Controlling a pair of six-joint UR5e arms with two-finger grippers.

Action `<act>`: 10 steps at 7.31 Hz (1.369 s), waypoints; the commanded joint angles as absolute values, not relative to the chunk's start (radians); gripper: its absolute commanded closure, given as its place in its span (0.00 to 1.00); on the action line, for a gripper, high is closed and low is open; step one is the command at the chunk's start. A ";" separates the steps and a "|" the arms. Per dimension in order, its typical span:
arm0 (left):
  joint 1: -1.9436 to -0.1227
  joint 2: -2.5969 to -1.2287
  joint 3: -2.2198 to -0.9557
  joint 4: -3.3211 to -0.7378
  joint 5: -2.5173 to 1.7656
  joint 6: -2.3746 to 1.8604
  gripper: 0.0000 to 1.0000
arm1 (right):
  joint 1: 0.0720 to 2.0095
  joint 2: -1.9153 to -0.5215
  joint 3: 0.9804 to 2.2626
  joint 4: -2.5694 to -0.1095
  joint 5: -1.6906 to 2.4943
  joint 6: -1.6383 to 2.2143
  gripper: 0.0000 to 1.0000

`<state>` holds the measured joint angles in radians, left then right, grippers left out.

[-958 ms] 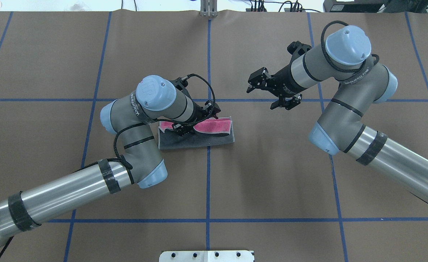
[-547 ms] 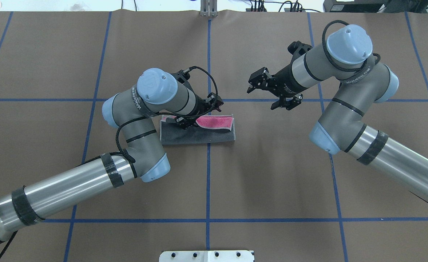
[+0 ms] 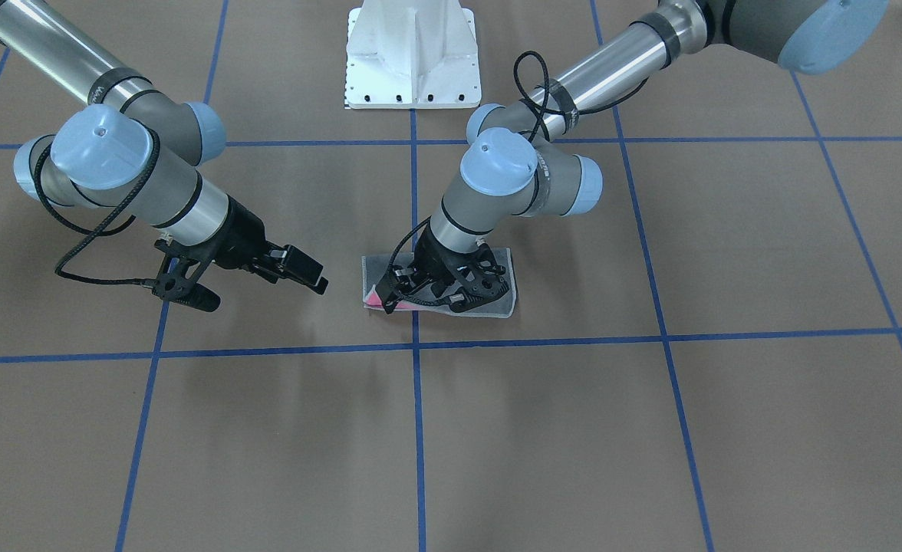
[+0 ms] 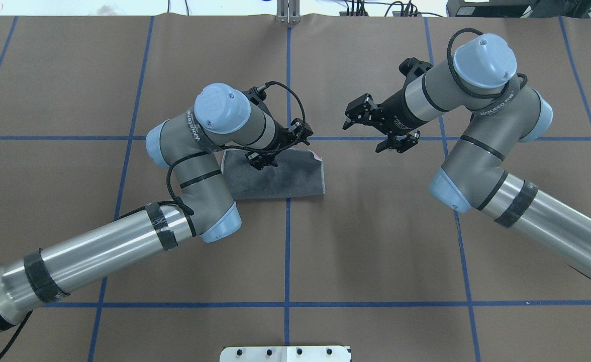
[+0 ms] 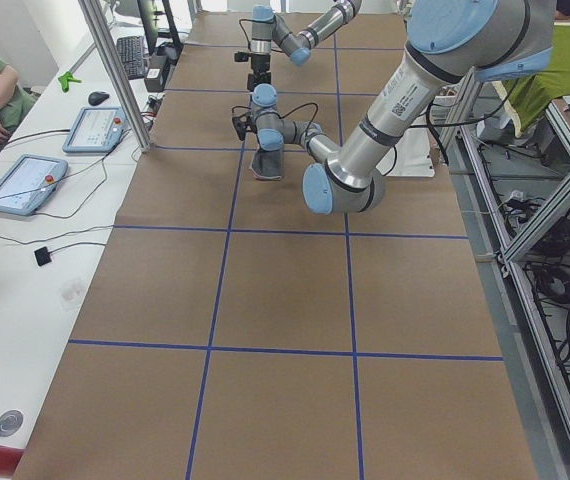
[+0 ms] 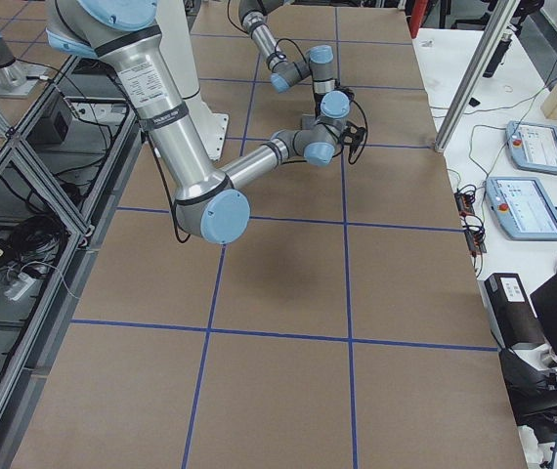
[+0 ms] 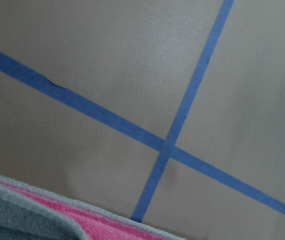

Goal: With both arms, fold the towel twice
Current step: 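Open the left gripper and raise it off the towel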

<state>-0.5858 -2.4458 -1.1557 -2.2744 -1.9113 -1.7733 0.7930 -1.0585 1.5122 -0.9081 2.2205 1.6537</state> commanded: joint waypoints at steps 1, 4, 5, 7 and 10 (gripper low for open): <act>-0.600 -2.454 -1.138 -2.276 -1.911 -1.770 0.00 | 0.795 -1.060 1.514 -0.908 2.227 1.654 0.01; -0.632 -2.461 -1.152 -2.267 -1.933 -1.735 0.00 | 0.795 -1.057 1.519 -0.913 2.232 1.660 0.01; -0.659 -2.459 -1.160 -2.264 -2.003 -1.735 0.00 | 0.784 -1.060 1.543 -0.916 2.229 1.673 0.01; -0.751 -2.419 -1.211 -2.255 -2.133 -1.685 0.00 | 0.712 -1.051 1.549 -0.917 2.211 1.761 0.01; -0.819 -2.315 -1.305 -2.252 -2.201 -1.588 0.00 | 0.618 -0.993 1.533 -1.073 2.103 1.758 0.01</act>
<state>-0.8017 -2.3519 -1.2738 -2.2538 -2.1812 -1.6180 0.6558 -1.0254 1.5387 -0.9857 2.1376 1.7590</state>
